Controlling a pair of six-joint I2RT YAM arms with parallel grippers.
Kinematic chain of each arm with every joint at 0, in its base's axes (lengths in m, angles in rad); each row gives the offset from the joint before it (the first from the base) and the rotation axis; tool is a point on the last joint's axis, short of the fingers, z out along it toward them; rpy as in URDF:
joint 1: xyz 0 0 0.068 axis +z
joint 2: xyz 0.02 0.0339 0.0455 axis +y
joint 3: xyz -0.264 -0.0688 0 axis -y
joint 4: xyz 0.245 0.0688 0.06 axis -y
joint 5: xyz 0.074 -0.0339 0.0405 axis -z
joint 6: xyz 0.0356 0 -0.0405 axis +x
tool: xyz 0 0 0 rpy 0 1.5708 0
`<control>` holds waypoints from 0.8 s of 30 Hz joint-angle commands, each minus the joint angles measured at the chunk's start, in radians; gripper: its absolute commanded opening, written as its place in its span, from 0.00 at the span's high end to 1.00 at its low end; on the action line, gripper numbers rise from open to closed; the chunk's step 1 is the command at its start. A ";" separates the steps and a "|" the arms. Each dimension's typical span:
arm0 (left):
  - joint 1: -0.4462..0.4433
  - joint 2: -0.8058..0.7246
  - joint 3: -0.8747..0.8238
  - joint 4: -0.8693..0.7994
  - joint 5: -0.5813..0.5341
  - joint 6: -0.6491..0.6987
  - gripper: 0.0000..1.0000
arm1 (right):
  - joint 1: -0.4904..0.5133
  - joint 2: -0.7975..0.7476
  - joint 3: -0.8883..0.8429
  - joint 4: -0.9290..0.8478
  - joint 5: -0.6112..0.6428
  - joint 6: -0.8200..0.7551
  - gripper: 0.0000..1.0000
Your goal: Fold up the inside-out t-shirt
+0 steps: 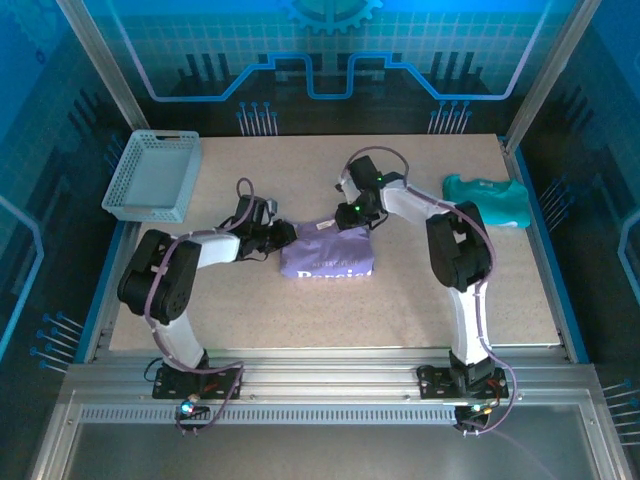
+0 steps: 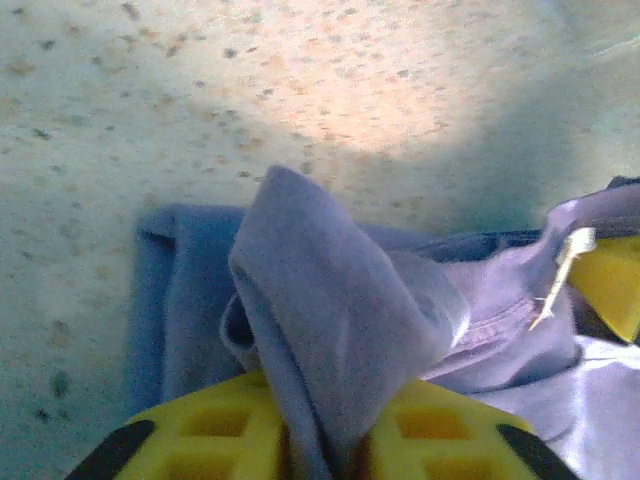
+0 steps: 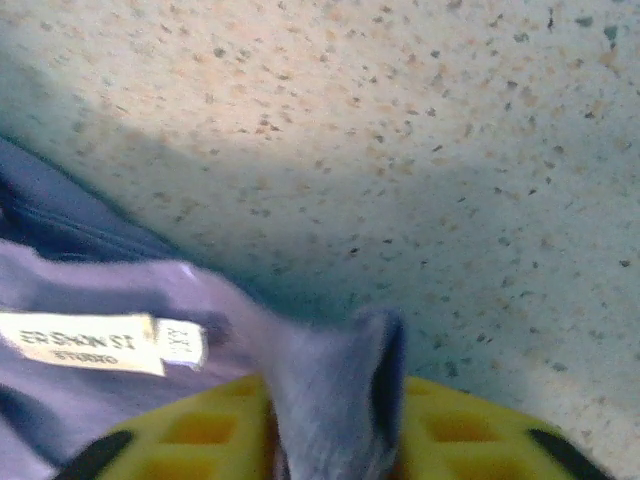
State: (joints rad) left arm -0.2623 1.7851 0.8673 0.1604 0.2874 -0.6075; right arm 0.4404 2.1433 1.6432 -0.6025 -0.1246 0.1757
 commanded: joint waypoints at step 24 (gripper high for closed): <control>-0.026 -0.076 -0.096 -0.179 0.067 0.014 0.54 | -0.060 -0.175 -0.362 0.140 -0.289 0.285 0.15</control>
State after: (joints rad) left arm -0.2817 1.6802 0.7933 -0.0387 0.3058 -0.5831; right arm 0.3576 1.9381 1.2987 -0.5358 -0.3206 0.3878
